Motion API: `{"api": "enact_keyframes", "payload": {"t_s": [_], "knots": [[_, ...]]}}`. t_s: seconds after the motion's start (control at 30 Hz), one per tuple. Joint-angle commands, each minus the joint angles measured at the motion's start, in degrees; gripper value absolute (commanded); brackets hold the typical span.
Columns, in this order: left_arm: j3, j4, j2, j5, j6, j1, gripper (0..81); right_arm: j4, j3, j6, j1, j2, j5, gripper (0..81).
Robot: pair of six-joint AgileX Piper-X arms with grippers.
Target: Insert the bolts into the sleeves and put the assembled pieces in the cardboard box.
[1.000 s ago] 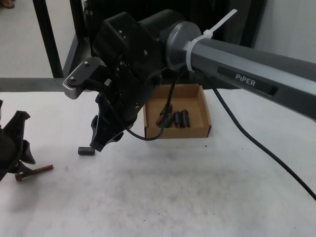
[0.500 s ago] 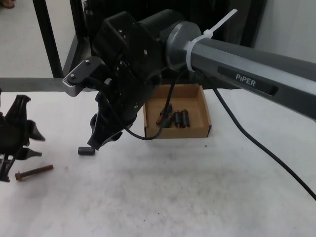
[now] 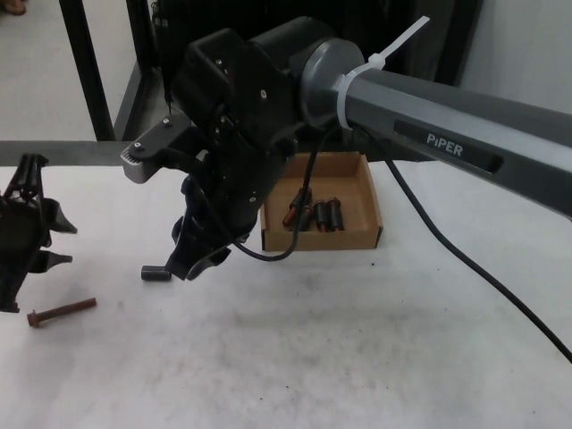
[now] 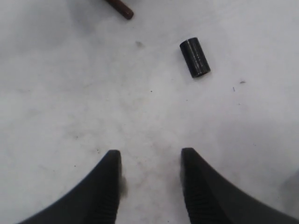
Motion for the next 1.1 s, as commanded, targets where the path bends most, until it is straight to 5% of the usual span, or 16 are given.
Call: {"api": "enact_keyframes", "payload": {"t_s": [0.0,0.3,0.6,1.07], "knots": [[-0.1,-0.34,0.01,3.27,0.04,0.22,34.8,1.0,-0.76,0.12,0.15,-0.22,-0.93,40.3],[-0.1,20.47,-3.57,-8.57,1.79,-0.56,32.6,1.0,-0.76,0.12,0.15,-0.22,-0.93,40.3],[-1.44,28.01,-4.01,-10.95,-1.65,-2.46,31.9,0.51,-0.76,0.12,0.15,-0.22,-0.93,40.3],[-1.43,21.53,-2.82,-13.73,-16.59,-5.76,25.7,1.01,-0.76,0.12,0.15,-0.22,-0.93,40.3]]}}
